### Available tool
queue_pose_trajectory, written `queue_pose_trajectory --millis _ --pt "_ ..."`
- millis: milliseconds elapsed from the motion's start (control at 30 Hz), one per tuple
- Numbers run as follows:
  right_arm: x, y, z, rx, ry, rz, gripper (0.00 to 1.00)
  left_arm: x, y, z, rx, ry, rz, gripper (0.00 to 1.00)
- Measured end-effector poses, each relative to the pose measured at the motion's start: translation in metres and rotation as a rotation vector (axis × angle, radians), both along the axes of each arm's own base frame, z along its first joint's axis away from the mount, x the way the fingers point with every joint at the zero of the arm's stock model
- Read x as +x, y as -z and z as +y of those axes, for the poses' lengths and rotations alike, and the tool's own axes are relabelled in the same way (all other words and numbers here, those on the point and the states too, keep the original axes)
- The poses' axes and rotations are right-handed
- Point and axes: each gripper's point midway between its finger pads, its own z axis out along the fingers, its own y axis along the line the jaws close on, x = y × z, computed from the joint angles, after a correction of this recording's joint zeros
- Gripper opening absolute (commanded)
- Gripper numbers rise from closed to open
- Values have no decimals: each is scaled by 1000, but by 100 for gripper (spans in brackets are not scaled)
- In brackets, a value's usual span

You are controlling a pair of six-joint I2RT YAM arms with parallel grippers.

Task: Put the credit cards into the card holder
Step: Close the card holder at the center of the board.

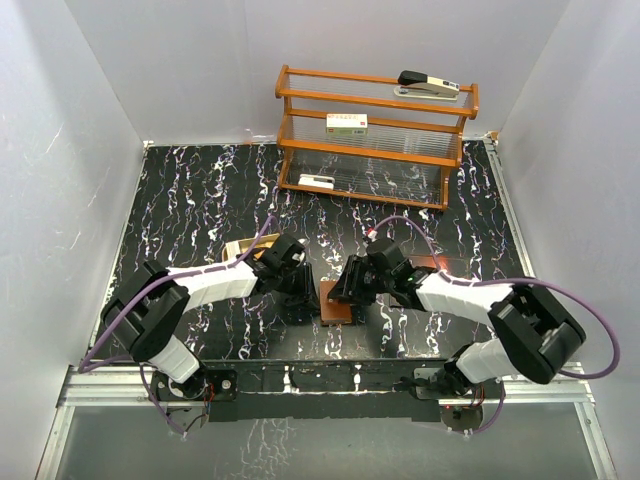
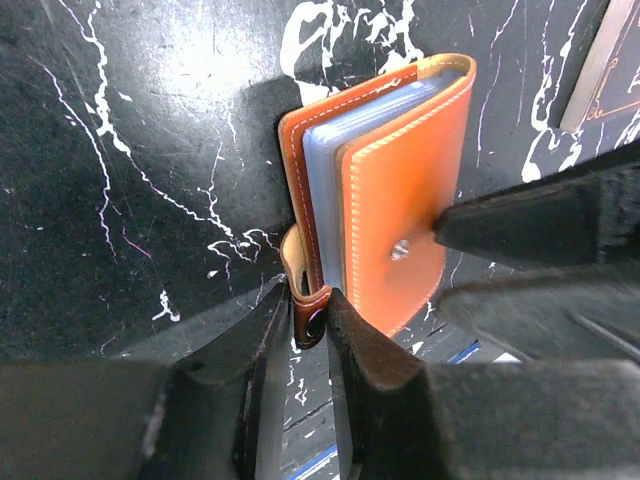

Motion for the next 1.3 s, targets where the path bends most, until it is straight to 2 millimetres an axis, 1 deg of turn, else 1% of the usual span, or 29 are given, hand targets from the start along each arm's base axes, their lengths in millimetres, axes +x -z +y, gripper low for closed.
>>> queue_pose_trajectory --millis 133,367,500,667,733,900,1033,1133,1300 --pt "-1 15 -1 -52 -22 22 32 -1 -3 -1 -10 -7 2 21" --pt "2 22 -1 -137 -55 17 29 -1 -6 2 -5 -19 -3 25" --pt "1 24 1 -176 -73 9 28 1 -17 1 -25 -24 -24 27" --pt "1 25 2 -223 -85 -11 26 6 -34 -5 -83 -34 -67 29" --pt "1 25 2 -235 -86 -17 26 7 -37 -6 -97 -37 -76 30" --pt "0 25 3 -241 -88 -24 26 8 -34 -2 -94 -51 -70 29" --pt "1 23 3 -235 -81 -25 29 13 -30 7 -65 -69 -75 22" --pt "0 21 4 -223 -78 -33 30 16 -26 14 -34 -80 -82 16" --pt "-4 15 7 -170 -71 -33 31 18 -19 18 -14 -74 -80 16"
